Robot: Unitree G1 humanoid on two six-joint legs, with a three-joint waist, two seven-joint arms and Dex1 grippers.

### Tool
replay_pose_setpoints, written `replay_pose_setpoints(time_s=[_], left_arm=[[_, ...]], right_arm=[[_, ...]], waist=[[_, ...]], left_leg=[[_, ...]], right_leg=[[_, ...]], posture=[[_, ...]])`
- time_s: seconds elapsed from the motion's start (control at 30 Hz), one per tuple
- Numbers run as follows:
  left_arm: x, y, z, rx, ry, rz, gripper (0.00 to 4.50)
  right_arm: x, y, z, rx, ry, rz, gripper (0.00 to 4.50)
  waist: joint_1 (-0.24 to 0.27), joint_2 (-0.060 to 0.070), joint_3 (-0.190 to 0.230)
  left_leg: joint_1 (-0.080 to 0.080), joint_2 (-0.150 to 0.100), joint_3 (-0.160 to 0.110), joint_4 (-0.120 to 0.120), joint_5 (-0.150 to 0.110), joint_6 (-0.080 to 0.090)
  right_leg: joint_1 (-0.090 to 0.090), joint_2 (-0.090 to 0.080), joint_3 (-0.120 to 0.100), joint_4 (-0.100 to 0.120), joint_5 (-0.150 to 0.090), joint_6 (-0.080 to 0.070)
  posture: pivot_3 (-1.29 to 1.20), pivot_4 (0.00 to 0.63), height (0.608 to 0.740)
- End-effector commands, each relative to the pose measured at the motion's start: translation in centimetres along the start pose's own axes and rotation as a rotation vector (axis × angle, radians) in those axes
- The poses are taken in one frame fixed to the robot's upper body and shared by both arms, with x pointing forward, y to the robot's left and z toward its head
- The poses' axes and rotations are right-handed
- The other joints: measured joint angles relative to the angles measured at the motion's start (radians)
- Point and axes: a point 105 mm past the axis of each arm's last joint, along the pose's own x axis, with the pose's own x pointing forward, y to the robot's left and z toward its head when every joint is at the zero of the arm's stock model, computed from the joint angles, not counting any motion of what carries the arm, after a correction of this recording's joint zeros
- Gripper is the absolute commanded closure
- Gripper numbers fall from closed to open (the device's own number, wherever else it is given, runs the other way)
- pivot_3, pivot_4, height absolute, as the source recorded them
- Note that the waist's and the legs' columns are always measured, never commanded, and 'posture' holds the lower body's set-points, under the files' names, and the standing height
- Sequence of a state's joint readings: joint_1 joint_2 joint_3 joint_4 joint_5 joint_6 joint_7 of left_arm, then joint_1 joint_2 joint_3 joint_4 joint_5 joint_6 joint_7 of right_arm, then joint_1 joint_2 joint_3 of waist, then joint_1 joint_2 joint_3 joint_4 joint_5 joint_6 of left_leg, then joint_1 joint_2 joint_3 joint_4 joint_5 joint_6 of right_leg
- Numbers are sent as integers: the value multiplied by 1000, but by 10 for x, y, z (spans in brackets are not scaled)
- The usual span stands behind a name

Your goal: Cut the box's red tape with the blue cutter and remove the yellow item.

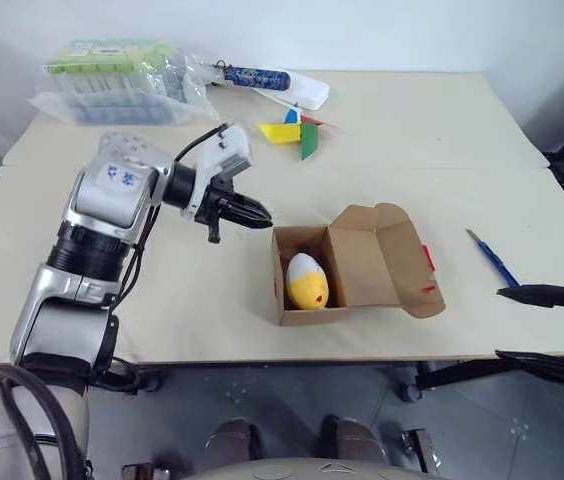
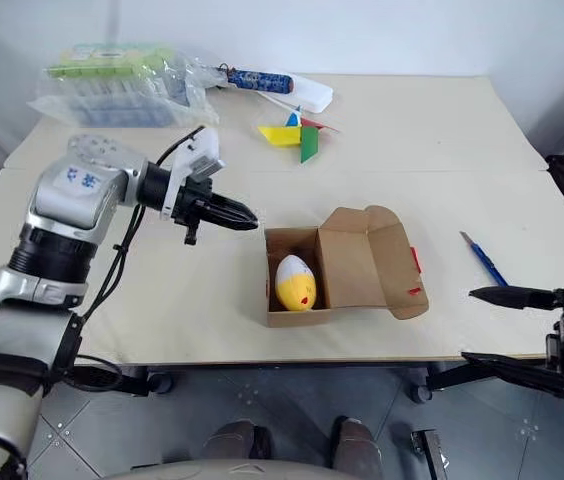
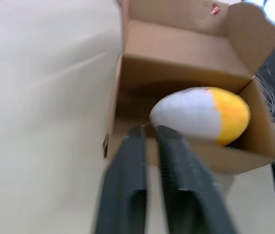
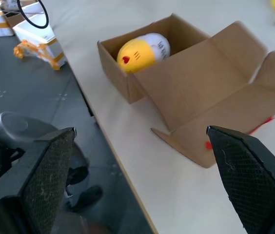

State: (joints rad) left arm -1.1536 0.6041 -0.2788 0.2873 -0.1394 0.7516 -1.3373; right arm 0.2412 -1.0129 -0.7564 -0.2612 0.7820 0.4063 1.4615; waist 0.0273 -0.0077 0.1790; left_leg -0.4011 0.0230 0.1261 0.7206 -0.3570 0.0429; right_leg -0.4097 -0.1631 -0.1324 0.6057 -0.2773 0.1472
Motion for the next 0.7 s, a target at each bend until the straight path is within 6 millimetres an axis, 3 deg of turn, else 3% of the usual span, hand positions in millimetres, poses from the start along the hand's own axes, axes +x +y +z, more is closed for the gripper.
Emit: replay_pose_setpoints(time_s=[0.03, 0.3, 0.43, 0.7], left_arm=[[11, -11, 14, 103, 33, -71, 2670], [50, -13, 9, 261, 162, -123, 165], [61, -9, 1, 345, 250, -114, 36], [80, -16, 6, 443, 264, -183, 36]], right_arm=[[-5, -1, 14, -69, -27, 8, 0], [4, -2, 26, -115, -123, 19, 0], [6, -2, 35, -122, -171, 28, 0], [4, 0, 29, -119, -133, 35, 0]], waist=[[-1, 0, 0], [3, 0, 0], [1, 0, 0], [6, 0, 0]], left_leg=[[1, 0, -2, 0, 0, 0], [2, 0, -3, 0, 0, 0], [2, 0, -3, 0, 0, 0], [2, 0, -4, 0, 0, 0]], right_leg=[[0, 0, 0, 0, 0, 0], [1, 0, 0, 1, 0, 0], [0, 0, 1, 1, 0, 0], [1, 0, 1, 1, 0, 0]], posture=[[0, 150, 740], [0, 150, 740], [0, 150, 740], [0, 150, 740]])
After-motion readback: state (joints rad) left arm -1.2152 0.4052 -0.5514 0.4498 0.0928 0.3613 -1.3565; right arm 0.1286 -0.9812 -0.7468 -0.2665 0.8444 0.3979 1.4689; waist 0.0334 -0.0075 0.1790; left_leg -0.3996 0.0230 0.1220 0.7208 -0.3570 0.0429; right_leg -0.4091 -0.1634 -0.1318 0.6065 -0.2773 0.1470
